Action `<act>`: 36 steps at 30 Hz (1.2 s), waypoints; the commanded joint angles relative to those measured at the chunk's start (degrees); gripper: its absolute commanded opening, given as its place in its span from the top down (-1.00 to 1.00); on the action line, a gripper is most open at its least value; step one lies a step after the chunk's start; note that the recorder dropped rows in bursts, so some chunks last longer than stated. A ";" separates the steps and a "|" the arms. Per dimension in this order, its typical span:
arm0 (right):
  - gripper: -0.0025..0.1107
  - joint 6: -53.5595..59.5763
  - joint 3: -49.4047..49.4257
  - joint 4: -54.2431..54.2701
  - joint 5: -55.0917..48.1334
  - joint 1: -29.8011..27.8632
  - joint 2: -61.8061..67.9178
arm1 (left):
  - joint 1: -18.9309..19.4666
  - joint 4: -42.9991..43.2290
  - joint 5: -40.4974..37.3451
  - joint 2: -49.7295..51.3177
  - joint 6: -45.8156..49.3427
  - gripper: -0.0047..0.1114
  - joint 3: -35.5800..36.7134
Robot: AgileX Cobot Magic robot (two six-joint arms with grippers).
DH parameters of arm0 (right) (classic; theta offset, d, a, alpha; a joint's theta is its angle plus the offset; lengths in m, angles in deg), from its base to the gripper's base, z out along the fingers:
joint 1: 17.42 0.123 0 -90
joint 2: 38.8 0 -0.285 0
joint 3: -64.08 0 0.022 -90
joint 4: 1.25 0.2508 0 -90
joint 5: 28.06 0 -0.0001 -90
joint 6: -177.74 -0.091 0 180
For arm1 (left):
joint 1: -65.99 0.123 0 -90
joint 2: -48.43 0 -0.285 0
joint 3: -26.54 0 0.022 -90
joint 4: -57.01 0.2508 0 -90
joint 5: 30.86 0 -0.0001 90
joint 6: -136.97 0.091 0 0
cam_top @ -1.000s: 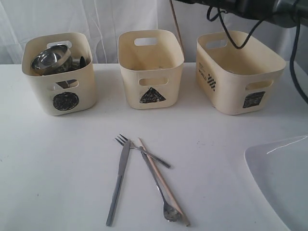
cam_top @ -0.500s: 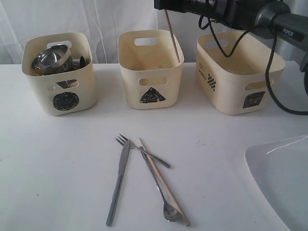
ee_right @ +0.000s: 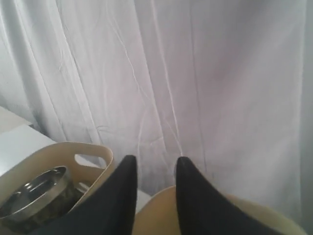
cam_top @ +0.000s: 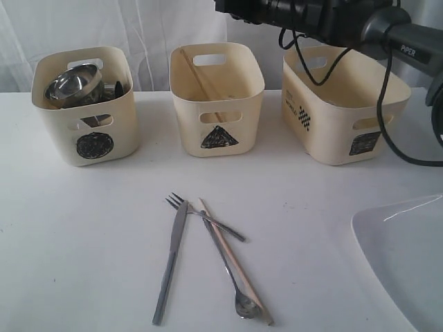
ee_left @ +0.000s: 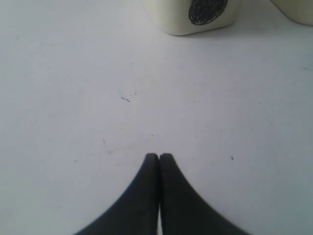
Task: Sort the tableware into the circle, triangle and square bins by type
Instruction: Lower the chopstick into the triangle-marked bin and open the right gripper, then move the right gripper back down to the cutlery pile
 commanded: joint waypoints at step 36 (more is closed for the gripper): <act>0.96 -100.92 70.56 -92.05 -14.49 32.32 -55.73 | 0.19 -0.82 -0.15 0.08 -0.02 0.92 0.21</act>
